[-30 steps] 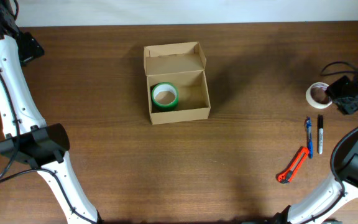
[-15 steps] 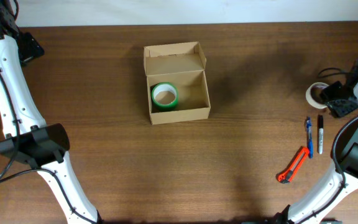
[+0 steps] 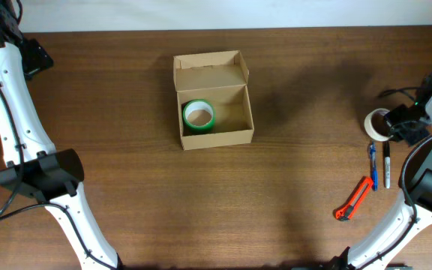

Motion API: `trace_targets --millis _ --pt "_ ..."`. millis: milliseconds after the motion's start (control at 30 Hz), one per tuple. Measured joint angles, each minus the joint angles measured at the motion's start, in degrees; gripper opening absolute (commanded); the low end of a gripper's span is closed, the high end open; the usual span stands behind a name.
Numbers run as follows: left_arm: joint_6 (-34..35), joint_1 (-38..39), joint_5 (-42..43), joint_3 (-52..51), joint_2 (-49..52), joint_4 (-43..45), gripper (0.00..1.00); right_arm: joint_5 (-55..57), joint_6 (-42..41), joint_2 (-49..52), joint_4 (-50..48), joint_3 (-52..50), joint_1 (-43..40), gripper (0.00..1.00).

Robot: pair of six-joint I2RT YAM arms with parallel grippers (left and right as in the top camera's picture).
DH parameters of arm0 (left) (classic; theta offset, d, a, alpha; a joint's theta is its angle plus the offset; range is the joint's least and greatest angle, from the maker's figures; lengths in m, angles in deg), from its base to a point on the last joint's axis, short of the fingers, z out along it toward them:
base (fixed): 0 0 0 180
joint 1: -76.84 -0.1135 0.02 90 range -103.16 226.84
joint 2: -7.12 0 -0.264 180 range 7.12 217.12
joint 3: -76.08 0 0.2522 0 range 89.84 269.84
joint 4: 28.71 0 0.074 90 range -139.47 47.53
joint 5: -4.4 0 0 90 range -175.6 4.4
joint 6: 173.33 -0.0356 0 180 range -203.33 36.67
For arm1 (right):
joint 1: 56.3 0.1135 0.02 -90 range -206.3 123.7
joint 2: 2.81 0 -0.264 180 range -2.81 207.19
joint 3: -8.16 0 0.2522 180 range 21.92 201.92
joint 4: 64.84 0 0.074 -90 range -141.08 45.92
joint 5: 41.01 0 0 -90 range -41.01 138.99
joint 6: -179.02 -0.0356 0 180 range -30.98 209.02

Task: Pack container
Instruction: 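Grasp the white masking tape roll with the right gripper, then carry the white tape roll into the box beside the green tape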

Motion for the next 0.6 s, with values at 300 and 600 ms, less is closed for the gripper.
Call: trace_targets --millis 300,600 --pt "0.0 0.0 0.0 0.0 0.0 0.0 1.0 -0.6 14.7 -5.2 12.4 23.2 8.0 0.04" --pt "0.0 0.0 0.0 0.0 0.0 0.0 1.0 -1.1 34.4 -17.1 21.9 45.5 38.0 0.04"
